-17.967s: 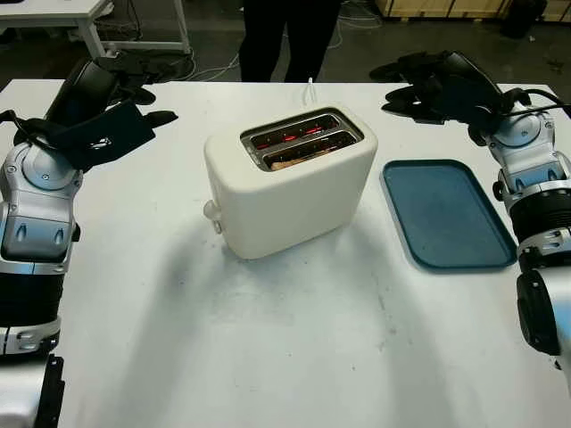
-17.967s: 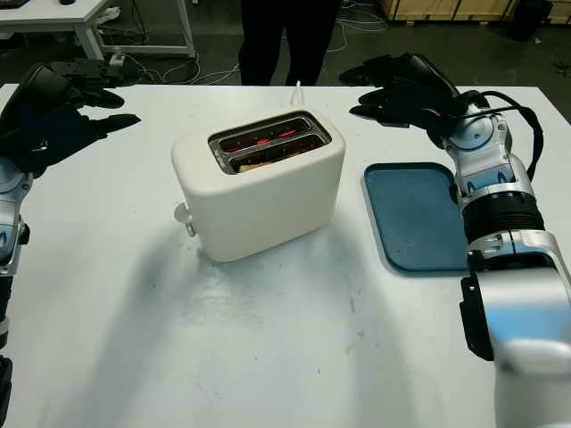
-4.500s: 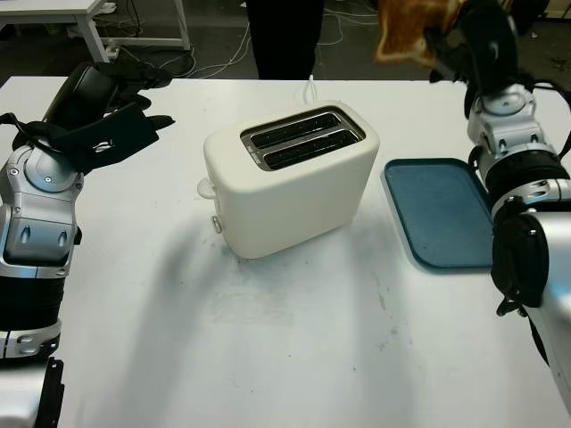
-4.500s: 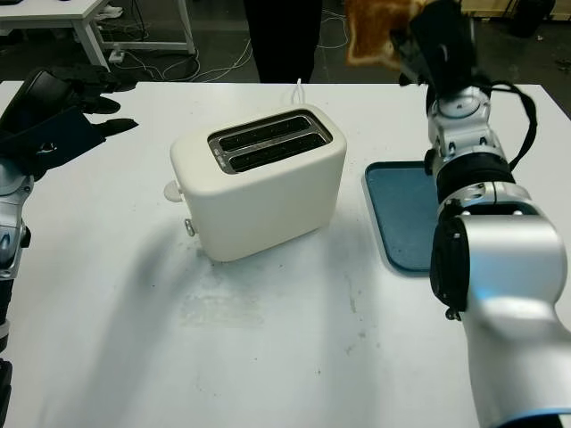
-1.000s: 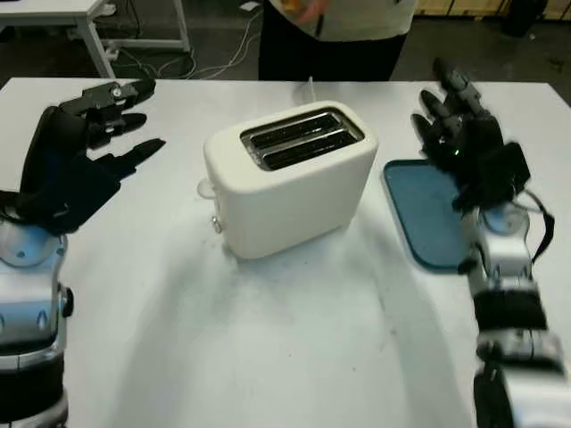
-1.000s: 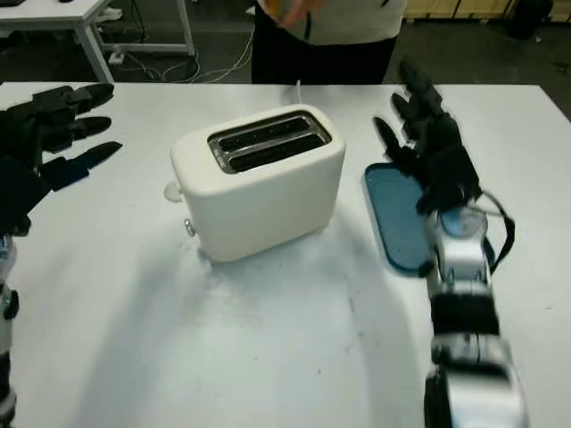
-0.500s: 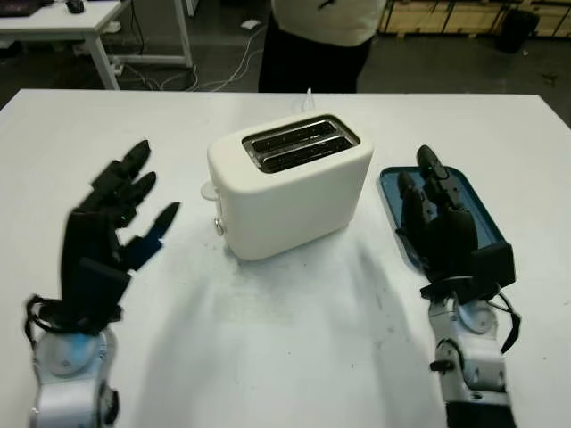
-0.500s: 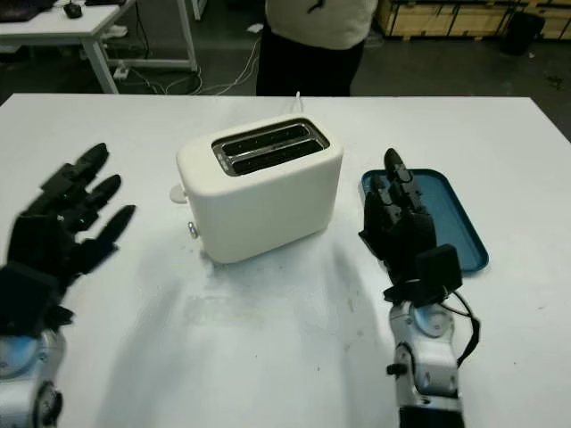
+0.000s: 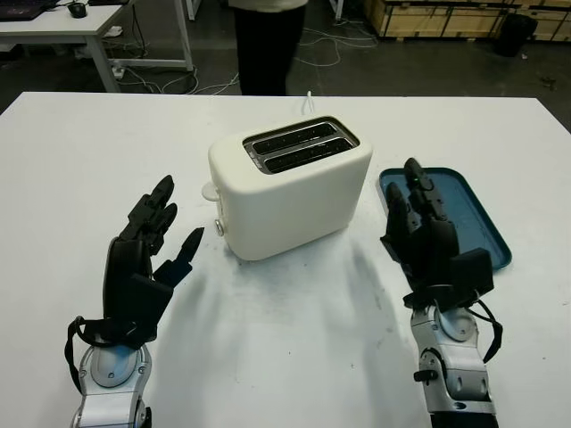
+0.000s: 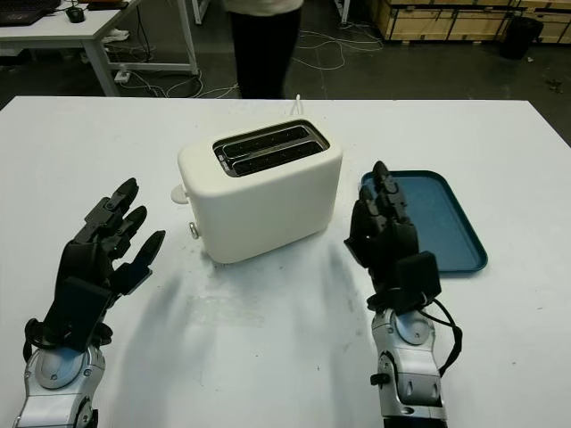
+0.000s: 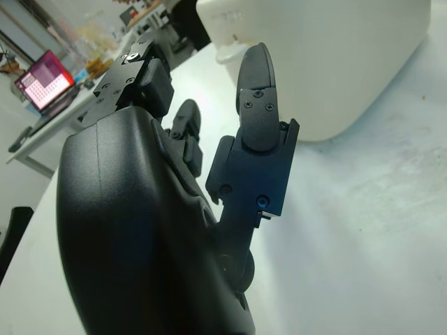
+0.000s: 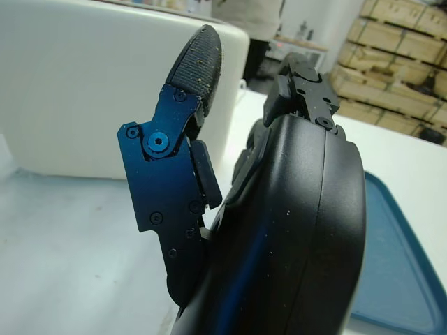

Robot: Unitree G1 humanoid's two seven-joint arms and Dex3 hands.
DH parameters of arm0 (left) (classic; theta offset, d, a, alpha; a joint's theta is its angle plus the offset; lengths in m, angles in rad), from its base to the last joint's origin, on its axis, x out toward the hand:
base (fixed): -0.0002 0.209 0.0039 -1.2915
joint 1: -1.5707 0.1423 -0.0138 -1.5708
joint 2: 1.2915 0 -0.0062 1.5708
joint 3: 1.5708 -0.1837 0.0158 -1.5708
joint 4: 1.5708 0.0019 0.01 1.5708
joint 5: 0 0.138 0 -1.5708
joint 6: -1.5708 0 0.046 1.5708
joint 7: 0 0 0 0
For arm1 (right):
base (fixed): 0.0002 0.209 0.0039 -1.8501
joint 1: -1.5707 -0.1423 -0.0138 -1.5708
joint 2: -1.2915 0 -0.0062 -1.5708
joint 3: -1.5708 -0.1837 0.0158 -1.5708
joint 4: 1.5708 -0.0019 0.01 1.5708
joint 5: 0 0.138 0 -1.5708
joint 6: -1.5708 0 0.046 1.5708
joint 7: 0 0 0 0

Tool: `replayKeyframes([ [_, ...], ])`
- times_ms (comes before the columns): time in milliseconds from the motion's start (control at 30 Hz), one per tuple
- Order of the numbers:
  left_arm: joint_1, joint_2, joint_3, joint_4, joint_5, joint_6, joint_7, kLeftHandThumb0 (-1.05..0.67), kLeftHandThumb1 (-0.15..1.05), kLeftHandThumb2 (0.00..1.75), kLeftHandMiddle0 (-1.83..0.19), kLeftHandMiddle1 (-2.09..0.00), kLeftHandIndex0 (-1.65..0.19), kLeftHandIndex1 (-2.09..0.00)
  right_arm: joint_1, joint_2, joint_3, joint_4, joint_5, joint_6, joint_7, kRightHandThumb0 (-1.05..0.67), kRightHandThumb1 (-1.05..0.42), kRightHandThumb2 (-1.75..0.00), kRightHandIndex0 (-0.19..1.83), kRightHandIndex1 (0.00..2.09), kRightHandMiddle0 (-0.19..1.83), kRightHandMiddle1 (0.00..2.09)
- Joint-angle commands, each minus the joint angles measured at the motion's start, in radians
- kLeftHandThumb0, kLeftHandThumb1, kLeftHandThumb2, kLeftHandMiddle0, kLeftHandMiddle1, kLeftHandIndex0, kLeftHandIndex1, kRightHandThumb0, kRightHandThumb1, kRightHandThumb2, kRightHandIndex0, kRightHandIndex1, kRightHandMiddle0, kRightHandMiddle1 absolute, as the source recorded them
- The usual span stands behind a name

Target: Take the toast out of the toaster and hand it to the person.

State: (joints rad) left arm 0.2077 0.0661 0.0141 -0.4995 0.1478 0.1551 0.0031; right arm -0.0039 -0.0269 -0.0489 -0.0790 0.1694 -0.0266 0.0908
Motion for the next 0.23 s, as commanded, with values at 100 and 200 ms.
replayKeyframes([
  [100, -0.013, -0.005, 0.004, 0.019, -0.008, -0.028, 0.008, -0.44, 0.92, 0.46, -0.23, -0.12, -0.24, 0.00, 0.002, -0.002, -0.006, -0.004, -0.003, 0.002, 0.001, -0.64, -0.92, -0.82, 0.04, 0.05, 0.08, 0.00],
  [200, -0.013, -0.003, 0.003, 0.007, -0.007, -0.014, 0.004, -0.44, 0.92, 0.45, -0.23, -0.13, -0.25, 0.00, -0.001, 0.001, -0.009, -0.006, 0.003, 0.015, -0.002, -0.63, -0.92, -0.82, 0.04, 0.05, 0.08, 0.00],
])
